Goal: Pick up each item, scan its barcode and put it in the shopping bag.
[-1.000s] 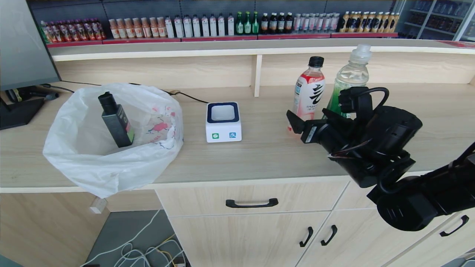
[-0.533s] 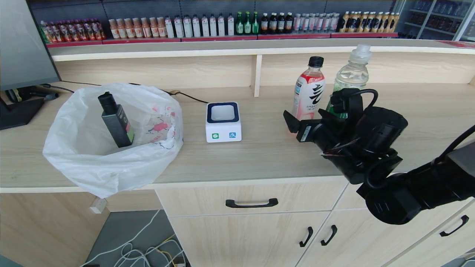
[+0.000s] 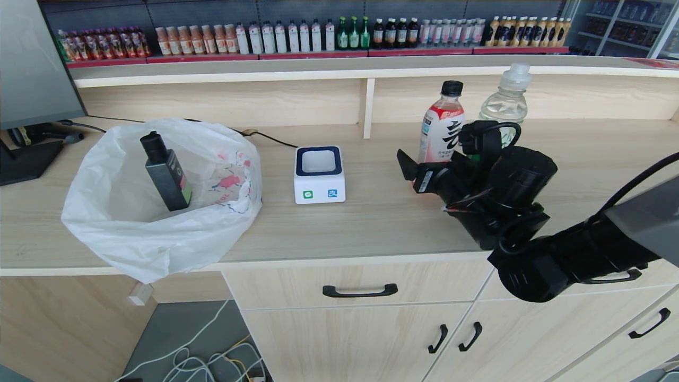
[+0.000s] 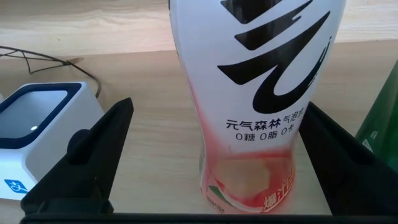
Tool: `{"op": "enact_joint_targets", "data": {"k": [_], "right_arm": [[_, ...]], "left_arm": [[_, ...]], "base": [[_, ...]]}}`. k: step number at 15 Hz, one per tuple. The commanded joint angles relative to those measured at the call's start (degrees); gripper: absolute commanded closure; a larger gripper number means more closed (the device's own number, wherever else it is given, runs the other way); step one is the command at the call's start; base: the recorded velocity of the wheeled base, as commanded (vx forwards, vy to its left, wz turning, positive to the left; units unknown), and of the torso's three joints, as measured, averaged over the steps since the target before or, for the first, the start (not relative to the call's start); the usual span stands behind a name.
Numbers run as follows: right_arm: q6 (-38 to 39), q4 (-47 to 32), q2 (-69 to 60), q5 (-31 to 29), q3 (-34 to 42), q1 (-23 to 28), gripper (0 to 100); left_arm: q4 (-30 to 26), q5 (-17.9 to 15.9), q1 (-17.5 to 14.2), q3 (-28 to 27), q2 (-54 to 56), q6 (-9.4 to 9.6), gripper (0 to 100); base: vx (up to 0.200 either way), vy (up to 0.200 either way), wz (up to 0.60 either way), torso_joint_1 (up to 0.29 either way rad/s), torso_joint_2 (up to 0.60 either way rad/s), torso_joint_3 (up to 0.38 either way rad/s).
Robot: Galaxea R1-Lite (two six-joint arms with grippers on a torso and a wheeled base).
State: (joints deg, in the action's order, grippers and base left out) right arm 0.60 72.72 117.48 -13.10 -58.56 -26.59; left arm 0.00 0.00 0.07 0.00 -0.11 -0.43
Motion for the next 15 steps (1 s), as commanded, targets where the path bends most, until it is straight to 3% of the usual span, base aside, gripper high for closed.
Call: {"op": "enact_joint_targets", "data": {"k": [1,7,15], "right_arm": [[0.0,-0.7,1.1,0.1,-1.6,0.0,0],[0.0,-5.3,1.9,0.4,-6.5,0.7,0],[-0.2,-5.6,1.9,0.5,-7.8,1.5,0]], "left_arm": [[0.0,0.0,0.0,0.0,0.0,-0.01,0],[0.0,0.0,0.0,0.0,0.0,-0.01,0],[0.0,0.0,0.0,0.0,0.0,-0.01,0]], "base": [[0.0,0.0,0.0,0.0,0.0,0.0],[0.0,0.0,0.0,0.0,0.0,0.0],[0.0,0.0,0.0,0.0,0.0,0.0]]}}
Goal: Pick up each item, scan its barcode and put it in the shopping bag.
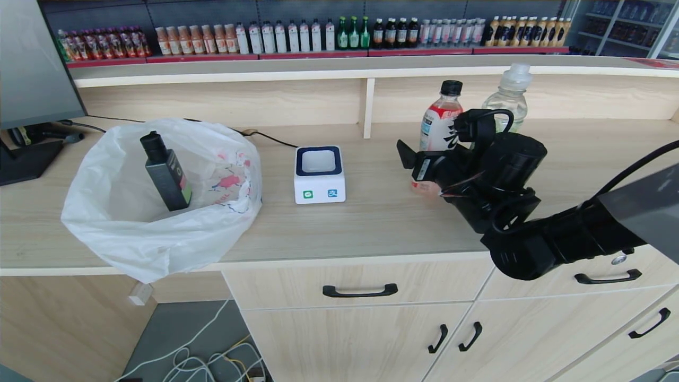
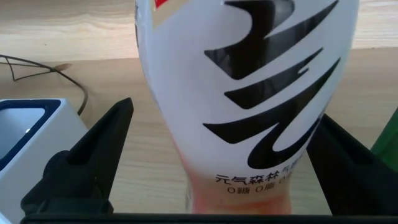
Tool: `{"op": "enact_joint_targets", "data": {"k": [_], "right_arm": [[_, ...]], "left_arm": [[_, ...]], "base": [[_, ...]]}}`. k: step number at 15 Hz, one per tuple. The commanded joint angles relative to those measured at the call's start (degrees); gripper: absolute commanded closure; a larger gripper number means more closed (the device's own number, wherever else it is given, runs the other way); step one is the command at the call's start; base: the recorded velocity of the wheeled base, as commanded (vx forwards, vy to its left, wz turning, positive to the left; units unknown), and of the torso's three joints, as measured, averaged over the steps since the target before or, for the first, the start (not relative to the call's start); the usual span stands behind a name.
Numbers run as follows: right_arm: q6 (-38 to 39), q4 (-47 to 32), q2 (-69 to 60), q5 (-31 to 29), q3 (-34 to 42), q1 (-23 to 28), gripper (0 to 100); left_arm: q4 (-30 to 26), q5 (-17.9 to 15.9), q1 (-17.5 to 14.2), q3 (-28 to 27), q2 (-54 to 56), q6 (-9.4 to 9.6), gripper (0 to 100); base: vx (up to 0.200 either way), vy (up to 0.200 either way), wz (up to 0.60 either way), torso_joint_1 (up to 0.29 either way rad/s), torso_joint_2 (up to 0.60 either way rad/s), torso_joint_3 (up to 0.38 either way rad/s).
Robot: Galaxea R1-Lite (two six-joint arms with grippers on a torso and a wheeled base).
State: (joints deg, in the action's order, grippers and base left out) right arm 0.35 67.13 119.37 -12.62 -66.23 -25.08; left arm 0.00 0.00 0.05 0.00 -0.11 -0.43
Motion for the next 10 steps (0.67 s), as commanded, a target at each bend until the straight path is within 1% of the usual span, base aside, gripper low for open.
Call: {"op": "enact_joint_targets", "data": {"k": [1,2,3,10], "right_arm": [[0.0,0.0,0.0,0.0,-0.3,0.0,0],[0.0,0.0,0.0,0.0,-0.3,0.0,0],[0.0,0.0,0.1,0.0,-0.3,0.0,100],[-0.2,0.0,-1.1,0.0,-0.2,0.0,100]], "left_arm": [[0.0,0.0,0.0,0.0,0.0,-0.01,0],[0.0,0.0,0.0,0.0,0.0,-0.01,0],[0.0,0.0,0.0,0.0,0.0,-0.01,0],[0.0,0.0,0.0,0.0,0.0,-0.01,0]], "base": [[0.0,0.0,0.0,0.0,0.0,0.0],[0.0,0.0,0.0,0.0,0.0,0.0],[0.0,0.0,0.0,0.0,0.0,0.0],[0.0,0.0,0.0,0.0,0.0,0.0]]}}
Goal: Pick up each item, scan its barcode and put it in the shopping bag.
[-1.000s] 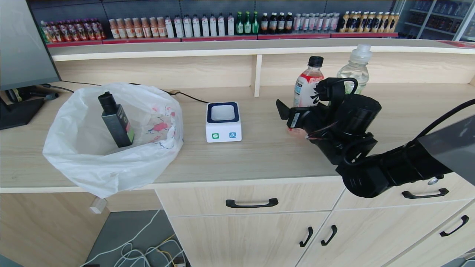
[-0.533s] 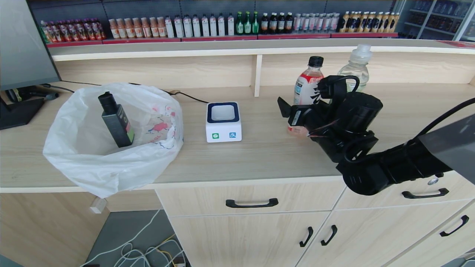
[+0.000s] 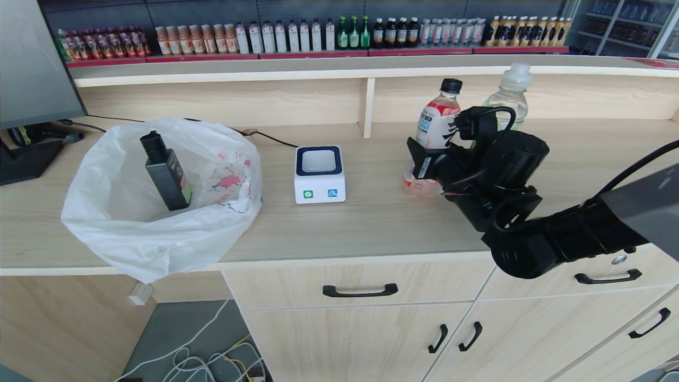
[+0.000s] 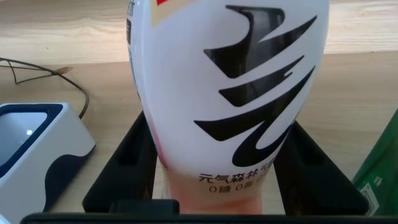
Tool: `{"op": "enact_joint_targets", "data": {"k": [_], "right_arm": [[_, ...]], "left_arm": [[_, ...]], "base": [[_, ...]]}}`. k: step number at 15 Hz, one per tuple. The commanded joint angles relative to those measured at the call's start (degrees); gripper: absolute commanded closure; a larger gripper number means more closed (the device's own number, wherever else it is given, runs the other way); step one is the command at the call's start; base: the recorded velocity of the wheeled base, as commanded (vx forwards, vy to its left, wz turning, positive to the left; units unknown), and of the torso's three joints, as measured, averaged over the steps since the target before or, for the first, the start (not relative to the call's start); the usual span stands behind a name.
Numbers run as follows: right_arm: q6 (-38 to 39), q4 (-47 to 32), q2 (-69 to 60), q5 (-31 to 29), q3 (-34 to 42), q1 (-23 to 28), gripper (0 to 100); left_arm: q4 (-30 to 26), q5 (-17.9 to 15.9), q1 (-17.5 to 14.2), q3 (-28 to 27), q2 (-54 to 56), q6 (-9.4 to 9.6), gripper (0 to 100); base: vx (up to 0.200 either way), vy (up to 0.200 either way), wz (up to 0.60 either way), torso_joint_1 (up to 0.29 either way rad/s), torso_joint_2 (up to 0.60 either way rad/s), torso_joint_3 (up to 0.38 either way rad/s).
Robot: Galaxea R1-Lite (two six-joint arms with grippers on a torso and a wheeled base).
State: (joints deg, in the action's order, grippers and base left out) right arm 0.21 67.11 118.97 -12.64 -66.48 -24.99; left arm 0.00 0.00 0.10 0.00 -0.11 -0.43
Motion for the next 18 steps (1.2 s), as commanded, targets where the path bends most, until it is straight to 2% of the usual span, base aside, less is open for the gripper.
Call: {"op": "enact_joint_targets", "data": {"k": [1,4,8,11,13,18], "right_arm": [[-0.5,0.0,-1.0,0.0,0.2,-0.1,100],[-2.1,-0.8,-2.2,0.0,0.3,-0.6,100],[-3.9,-7.2,-7.1,0.0,0.1,-0.8,100],[-5.7,-7.7,-9.5,-0.2,0.5,-1.5,100],[-8.0,-7.7,-12.7,-0.9,3.7,-2.6,100],[-9.7,-7.3,-23.4,-4.0,17.3,-5.2,100]], "left_arm": [[0.0,0.0,0.0,0.0,0.0,-0.01,0],[0.0,0.0,0.0,0.0,0.0,-0.01,0],[0.0,0.0,0.0,0.0,0.0,-0.01,0],[0.0,0.0,0.0,0.0,0.0,-0.01,0],[0.0,0.0,0.0,0.0,0.0,-0.01,0],[0.0,0.0,0.0,0.0,0.0,-0.01,0]], "base": [[0.0,0.0,0.0,0.0,0.0,0.0],[0.0,0.0,0.0,0.0,0.0,0.0],[0.0,0.0,0.0,0.0,0.0,0.0],[0.0,0.0,0.0,0.0,0.0,0.0],[0.0,0.0,0.0,0.0,0.0,0.0],[0.0,0.0,0.0,0.0,0.0,0.0]]}}
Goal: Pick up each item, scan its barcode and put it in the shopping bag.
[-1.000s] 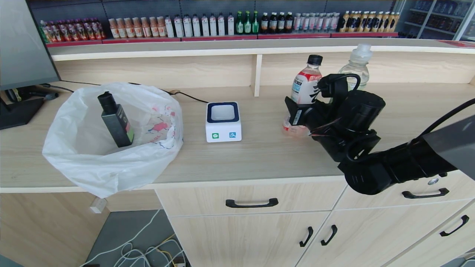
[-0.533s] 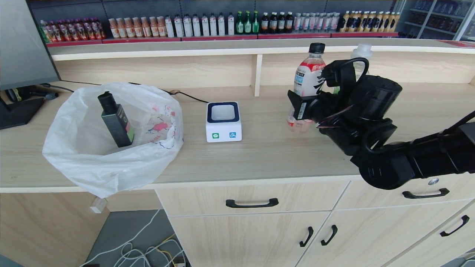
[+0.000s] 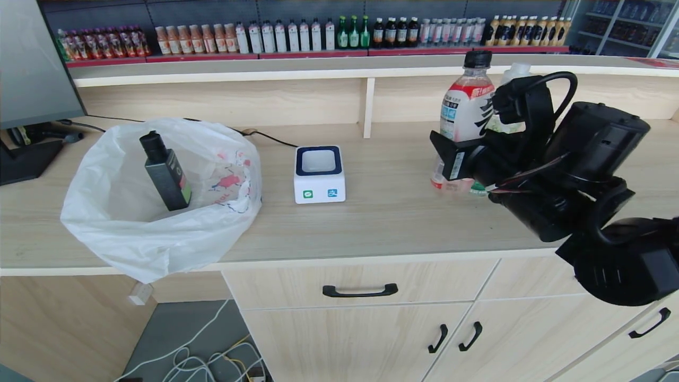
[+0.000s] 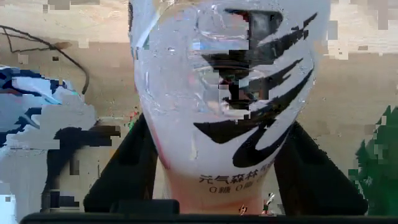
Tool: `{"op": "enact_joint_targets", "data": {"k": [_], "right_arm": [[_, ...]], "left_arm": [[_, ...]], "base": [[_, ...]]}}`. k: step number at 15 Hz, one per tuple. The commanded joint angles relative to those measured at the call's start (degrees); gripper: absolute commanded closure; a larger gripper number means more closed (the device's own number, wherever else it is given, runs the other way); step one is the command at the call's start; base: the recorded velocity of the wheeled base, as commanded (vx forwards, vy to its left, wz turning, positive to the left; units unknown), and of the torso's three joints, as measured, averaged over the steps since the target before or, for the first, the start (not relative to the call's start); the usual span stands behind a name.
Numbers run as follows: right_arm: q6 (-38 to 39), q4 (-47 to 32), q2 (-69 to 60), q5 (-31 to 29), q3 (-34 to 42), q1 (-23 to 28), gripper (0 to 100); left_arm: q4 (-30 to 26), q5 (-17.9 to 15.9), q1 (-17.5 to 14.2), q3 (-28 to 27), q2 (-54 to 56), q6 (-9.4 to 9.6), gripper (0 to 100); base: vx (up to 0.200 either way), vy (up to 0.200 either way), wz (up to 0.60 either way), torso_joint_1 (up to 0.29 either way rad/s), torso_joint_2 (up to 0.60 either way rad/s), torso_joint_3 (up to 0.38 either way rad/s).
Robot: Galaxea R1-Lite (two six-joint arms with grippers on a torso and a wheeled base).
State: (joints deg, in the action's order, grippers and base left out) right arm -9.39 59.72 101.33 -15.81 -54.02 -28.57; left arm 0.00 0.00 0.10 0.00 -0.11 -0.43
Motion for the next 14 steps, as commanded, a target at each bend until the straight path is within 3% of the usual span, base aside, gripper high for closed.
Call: {"op": "enact_joint_targets", "data": {"k": [1,7,11,14], "right_arm": [[-0.1,0.1,-7.8,-1.5,7.2,-2.4,100],[-2.4,-0.2,-22.3,-2.0,19.6,-3.3,100],[-1.5,-0.3,-25.1,-1.6,20.5,-3.4,100],[-1.2,-0.3,-25.2,2.4,20.7,-3.3,100]], "left_arm": [[0.0,0.0,0.0,0.0,0.0,-0.01,0],[0.0,0.0,0.0,0.0,0.0,-0.01,0],[0.0,0.0,0.0,0.0,0.0,-0.01,0],[0.0,0.0,0.0,0.0,0.0,-0.01,0]], "base": [[0.0,0.0,0.0,0.0,0.0,0.0],[0.0,0.0,0.0,0.0,0.0,0.0],[0.0,0.0,0.0,0.0,0.0,0.0],[0.0,0.0,0.0,0.0,0.0,0.0]]}}
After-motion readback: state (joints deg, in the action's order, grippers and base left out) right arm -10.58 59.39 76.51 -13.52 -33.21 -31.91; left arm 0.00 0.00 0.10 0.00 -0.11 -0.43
